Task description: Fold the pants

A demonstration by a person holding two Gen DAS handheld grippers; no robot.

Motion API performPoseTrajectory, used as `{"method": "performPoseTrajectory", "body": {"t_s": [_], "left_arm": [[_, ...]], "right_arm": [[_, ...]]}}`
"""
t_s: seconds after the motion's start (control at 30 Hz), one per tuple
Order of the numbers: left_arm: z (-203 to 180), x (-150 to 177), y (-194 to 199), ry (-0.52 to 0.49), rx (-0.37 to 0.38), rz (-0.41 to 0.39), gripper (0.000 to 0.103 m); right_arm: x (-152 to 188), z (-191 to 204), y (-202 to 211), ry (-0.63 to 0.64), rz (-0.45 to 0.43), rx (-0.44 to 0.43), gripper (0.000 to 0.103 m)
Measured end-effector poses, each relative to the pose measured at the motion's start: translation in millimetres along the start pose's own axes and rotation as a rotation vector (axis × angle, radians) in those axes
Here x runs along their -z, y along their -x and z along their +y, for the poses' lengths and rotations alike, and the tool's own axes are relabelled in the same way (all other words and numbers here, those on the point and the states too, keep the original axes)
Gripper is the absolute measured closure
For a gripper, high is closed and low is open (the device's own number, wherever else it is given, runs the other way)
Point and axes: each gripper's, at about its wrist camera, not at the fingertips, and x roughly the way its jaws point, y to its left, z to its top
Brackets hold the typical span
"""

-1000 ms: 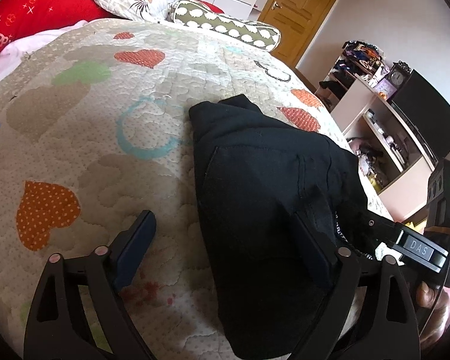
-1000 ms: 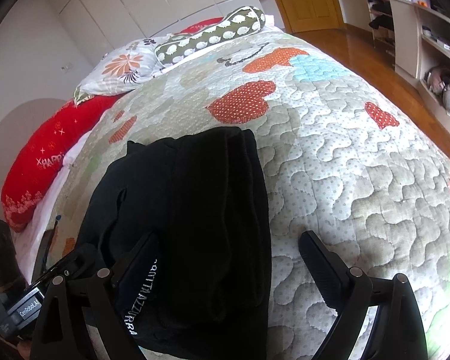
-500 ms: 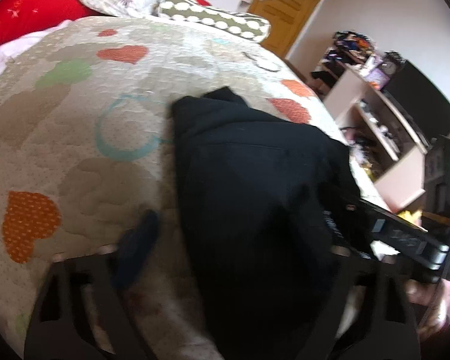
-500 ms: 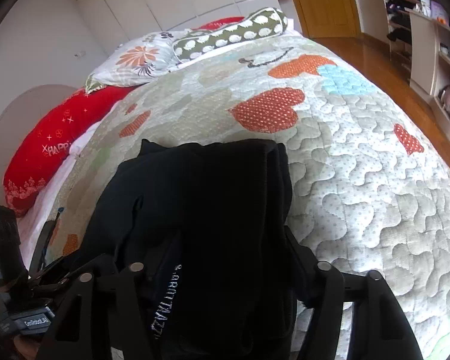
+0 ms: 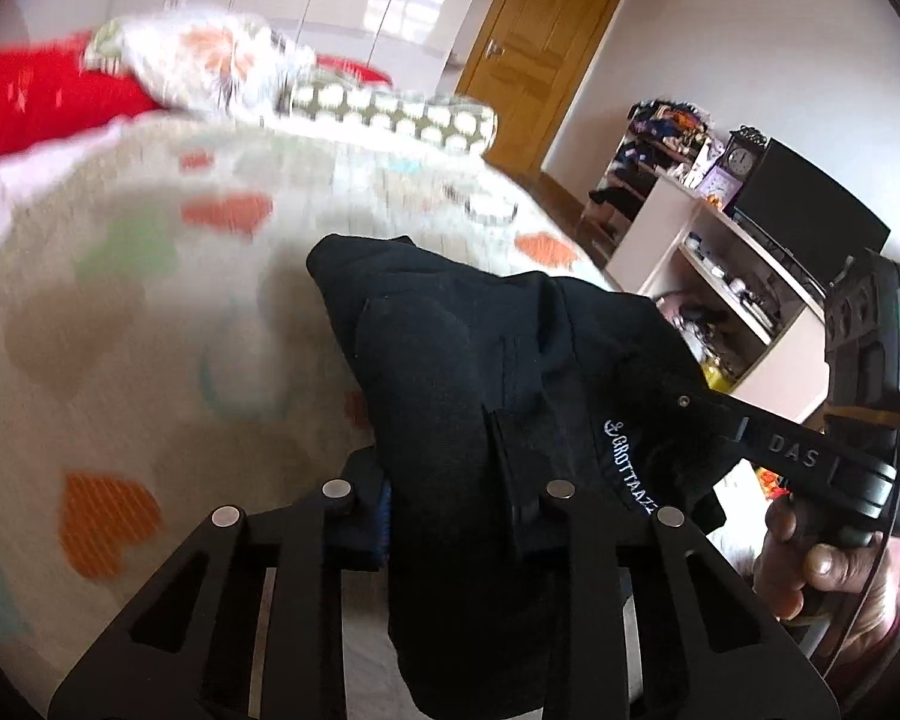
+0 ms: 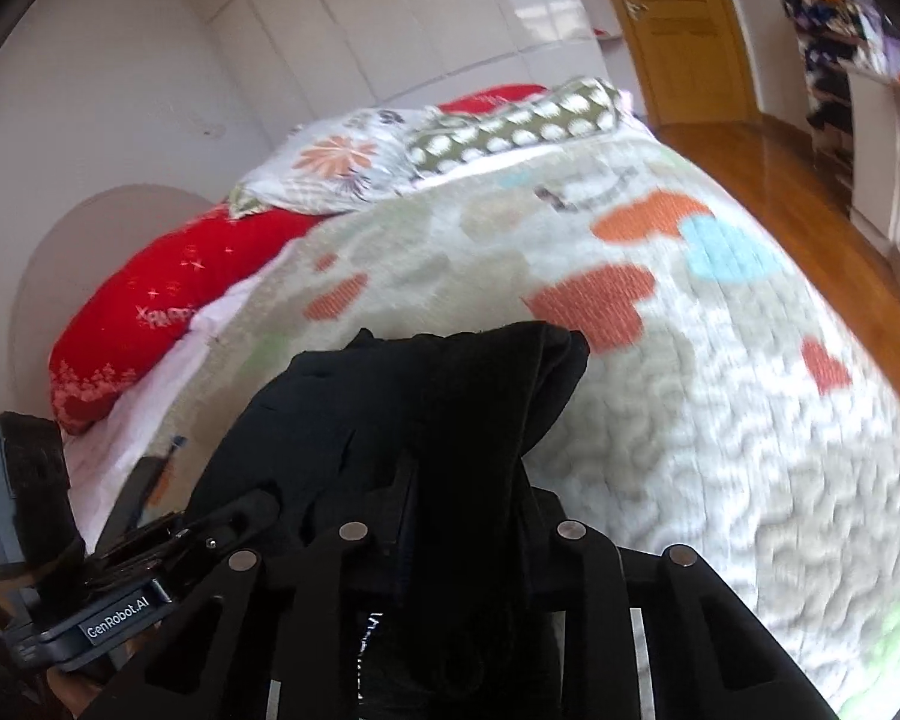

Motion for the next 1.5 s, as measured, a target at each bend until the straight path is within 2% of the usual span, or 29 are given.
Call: {"method": "performPoseTrajectory", "body": {"t_s": [0.07, 0.17, 0.23, 0.3, 0.37, 0.4, 0.43, 0.47, 0.5, 0.57, 0.63, 0.67, 0.73, 0.9, 1.0, 1.07, 1.1, 1.23, 1.33, 1.4, 1.5], "left_arm": [[3, -16, 6, -0.014, -0.009, -0.037, 0.077], [17, -42, -1, -0.039, -0.049, -0.05, 0.077], [31, -54, -15, -0.042, -0.085, -0.027, 0.077], [49, -58, -38, -0.012, -0.124, 0.032, 0.073], [72, -51, -66, 0.038, -0.194, 0.14, 0.062], [83, -43, -77, 0.071, -0.229, 0.186, 0.054], [91, -37, -76, 0.1, -0.226, 0.164, 0.042], [96, -34, -69, 0.114, -0.228, 0.134, 0.033], [97, -33, -64, 0.114, -0.239, 0.13, 0.032], [97, -34, -52, 0.117, -0.261, 0.114, 0.032], [92, -37, -38, 0.12, -0.316, 0.072, 0.032], [87, -38, -30, 0.113, -0.353, 0.045, 0.032], [78, -37, -24, 0.106, -0.369, 0.011, 0.032], [62, -31, -36, 0.073, -0.351, 0.006, 0.032], [61, -22, -58, 0.022, -0.371, 0.052, 0.032], [62, -19, -62, 0.006, -0.362, 0.048, 0.029], [62, -20, -62, 0.0, -0.357, 0.047, 0.029], [61, -18, -60, -0.008, -0.358, 0.047, 0.029], [61, -19, -57, -0.007, -0.364, 0.04, 0.029], [60, -18, -57, -0.009, -0.37, 0.039, 0.029], [59, -17, -56, -0.011, -0.377, 0.035, 0.029]], "right_arm": [[-15, 6, -3, 0.017, -0.015, -0.015, 0.079], [-42, 17, -16, 0.026, -0.044, -0.037, 0.079], [-54, 23, -33, 0.04, -0.05, -0.035, 0.079], [-62, 23, -65, 0.035, -0.015, -0.029, 0.079], [-58, 17, -105, 0.028, 0.076, 0.016, 0.078], [-50, 12, -128, 0.022, 0.155, 0.079, 0.07], [-44, 9, -135, 0.023, 0.166, 0.102, 0.065], [-41, 8, -132, 0.022, 0.136, 0.089, 0.064], [-41, 8, -125, 0.026, 0.126, 0.087, 0.063], [-43, 10, -111, 0.036, 0.125, 0.094, 0.063], [-49, 15, -94, 0.046, 0.073, 0.138, 0.063], [-53, 19, -86, 0.059, 0.034, 0.136, 0.063], [-58, 28, -79, 0.08, 0.001, 0.098, 0.063], [-69, 52, -104, 0.135, 0.035, 0.03, 0.067], [-70, 46, -134, 0.121, 0.082, 0.049, 0.068], [-66, 36, -155, 0.112, 0.14, 0.072, 0.068], [-64, 30, -160, 0.105, 0.134, 0.067, 0.068], [-67, 34, -151, 0.113, 0.139, 0.074, 0.068], [-66, 41, -126, 0.124, 0.138, 0.08, 0.068], [-56, 48, -106, 0.154, 0.125, 0.084, 0.068], [-28, 49, -89, 0.215, 0.128, 0.15, 0.067]]}}
